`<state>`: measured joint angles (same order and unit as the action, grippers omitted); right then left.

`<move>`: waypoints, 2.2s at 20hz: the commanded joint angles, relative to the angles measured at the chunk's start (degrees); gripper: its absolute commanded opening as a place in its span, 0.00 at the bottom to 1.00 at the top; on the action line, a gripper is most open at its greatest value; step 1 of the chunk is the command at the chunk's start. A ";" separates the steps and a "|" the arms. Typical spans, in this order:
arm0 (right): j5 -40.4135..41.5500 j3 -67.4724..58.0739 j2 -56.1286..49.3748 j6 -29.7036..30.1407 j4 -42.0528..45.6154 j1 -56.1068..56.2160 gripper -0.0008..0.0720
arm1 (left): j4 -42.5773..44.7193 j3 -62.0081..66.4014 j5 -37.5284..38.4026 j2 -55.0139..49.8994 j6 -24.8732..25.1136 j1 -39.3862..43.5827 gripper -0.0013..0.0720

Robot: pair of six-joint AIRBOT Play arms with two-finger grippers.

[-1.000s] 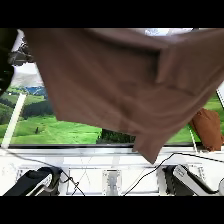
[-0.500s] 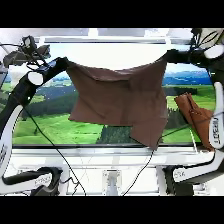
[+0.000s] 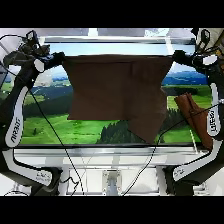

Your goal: Fold the shirts.

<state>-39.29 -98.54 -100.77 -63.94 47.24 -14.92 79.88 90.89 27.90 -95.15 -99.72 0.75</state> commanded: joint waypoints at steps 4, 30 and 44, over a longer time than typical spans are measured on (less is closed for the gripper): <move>-15.80 0.63 -2.62 0.87 0.52 1.18 0.06 | 1.09 2.12 19.50 -4.11 -0.55 3.37 0.03; -37.40 3.37 9.73 -7.96 26.51 -8.28 0.52 | 20.46 -6.49 35.45 15.65 -3.50 4.09 0.84; -30.10 57.22 17.18 6.95 -3.96 -19.80 0.55 | 6.58 -48.37 18.51 38.88 -18.36 3.17 0.84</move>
<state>-71.72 -46.96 -83.85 -58.74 45.82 -35.14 89.38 43.86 49.23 -57.08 -117.71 3.97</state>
